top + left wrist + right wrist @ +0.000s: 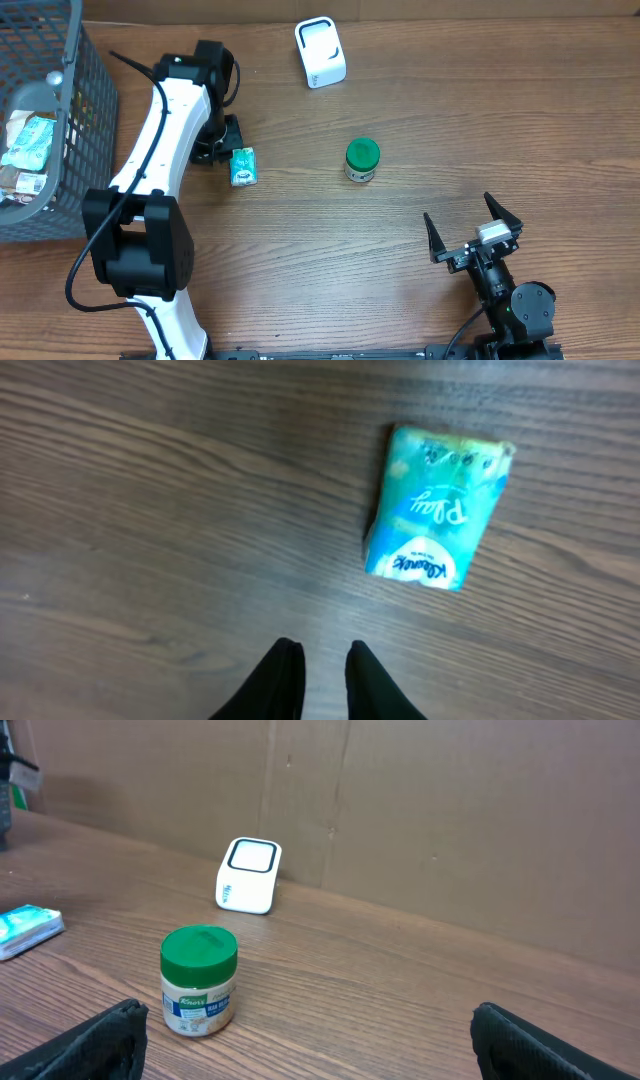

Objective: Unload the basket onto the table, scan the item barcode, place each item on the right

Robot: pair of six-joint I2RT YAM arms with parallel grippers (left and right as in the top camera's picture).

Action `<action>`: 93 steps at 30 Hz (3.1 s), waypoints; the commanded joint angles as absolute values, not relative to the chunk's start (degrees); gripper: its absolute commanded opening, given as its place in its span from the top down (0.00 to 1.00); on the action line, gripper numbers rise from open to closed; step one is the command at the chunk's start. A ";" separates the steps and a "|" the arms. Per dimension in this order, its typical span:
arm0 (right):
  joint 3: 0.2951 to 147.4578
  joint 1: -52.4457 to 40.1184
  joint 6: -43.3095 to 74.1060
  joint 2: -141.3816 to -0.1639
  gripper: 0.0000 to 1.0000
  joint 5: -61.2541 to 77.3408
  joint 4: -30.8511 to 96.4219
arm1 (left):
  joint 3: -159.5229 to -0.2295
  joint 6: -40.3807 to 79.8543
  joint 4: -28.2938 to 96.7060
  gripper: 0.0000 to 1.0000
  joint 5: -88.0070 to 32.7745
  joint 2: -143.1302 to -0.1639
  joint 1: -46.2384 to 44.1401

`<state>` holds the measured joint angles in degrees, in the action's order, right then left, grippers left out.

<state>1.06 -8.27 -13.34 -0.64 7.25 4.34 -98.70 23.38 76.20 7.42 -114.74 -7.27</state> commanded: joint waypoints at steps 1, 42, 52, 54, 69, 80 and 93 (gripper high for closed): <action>0.45 -8.40 -13.37 -0.16 0.00 7.35 4.16 | -94.52 19.99 73.91 0.78 5.50 -113.91 -7.35; 0.45 -8.40 -13.37 -0.16 0.00 7.35 4.16 | -90.04 18.02 62.33 0.71 -4.56 -116.20 -3.14; 0.45 -8.40 -13.37 -0.16 0.00 7.35 4.16 | -90.04 18.02 61.04 0.67 -4.56 -120.57 -3.51; 0.45 -8.40 -13.37 -0.16 0.00 7.35 4.16 | -90.04 18.00 60.80 0.65 -4.54 -121.43 -3.51; 0.45 -8.40 -13.37 -0.16 0.00 7.35 4.16 | -90.65 15.70 59.70 0.76 -10.37 -121.75 -3.09; 0.45 -8.40 -13.37 -0.16 0.00 7.35 4.16 | -90.74 13.23 60.66 0.64 -11.81 -119.90 -1.67; 0.45 -8.40 -13.37 -0.16 0.00 7.35 4.16 | -84.55 13.61 53.06 0.64 -12.12 -119.90 -1.91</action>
